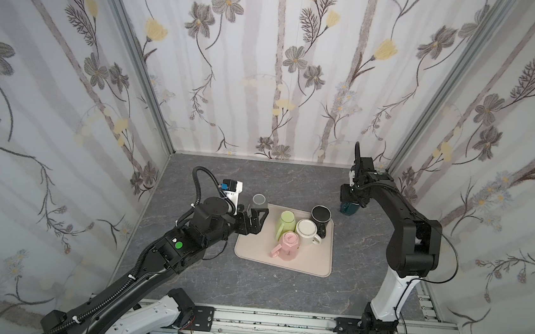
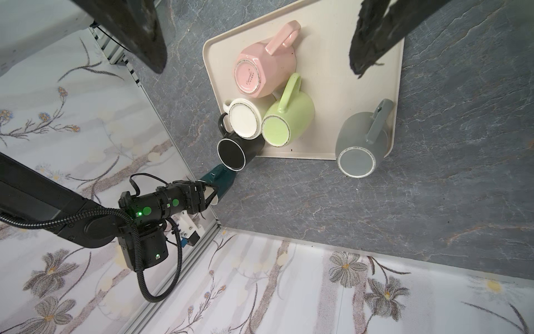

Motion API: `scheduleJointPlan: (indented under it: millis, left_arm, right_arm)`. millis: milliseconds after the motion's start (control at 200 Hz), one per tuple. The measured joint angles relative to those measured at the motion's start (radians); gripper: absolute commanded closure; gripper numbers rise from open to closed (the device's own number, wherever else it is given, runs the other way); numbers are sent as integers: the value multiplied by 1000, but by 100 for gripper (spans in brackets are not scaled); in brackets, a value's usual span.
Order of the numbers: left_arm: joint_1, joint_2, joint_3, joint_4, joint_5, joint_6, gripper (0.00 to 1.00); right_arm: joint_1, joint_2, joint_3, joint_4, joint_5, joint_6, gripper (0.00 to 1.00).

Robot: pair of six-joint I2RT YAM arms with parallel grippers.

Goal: Turn the mug right side up
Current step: 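Set the dark green mug upright beyond the tray while the left gripper withdraws, then move the left gripper over the upside-down pink mug while the right gripper approaches the tray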

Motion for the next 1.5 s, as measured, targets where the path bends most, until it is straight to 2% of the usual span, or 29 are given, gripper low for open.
scheduleJointPlan:
  millis: [310, 365, 410, 490, 694, 874, 1024, 1284, 1499]
  left_arm:
    - [1, 32, 1, -2, -3, 7, 0]
    - [1, 32, 1, -5, -14, 13, 0]
    - [2, 26, -4, -4, -24, 22, 0]
    - [2, -6, -26, -6, -43, 36, 0]
    - [2, -50, -94, -9, -85, 50, 0]
    - [3, -55, -166, -17, -90, 50, 0]
    - [4, -93, -229, -22, -63, 40, 0]
    - [3, -111, -338, 24, 69, 21, 0]
    - [-17, -38, -377, 119, 123, 7, 0]
  right_arm:
    - [16, -204, 16, 12, -14, 2, 28]
    - [22, -245, 16, 13, -5, 10, 22]
    - [30, -278, 16, 13, 8, 16, 21]
    - [68, -343, 4, 16, 60, 16, 20]
    - [191, -537, -101, 22, 110, 14, 18]
    - [320, -689, -257, 61, 87, 78, 16]
    - [400, -810, -451, 121, 45, 159, 16]
    - [424, -1038, -811, 283, -64, 319, 16]
    - [427, -1244, -1086, 451, -118, 380, 12]
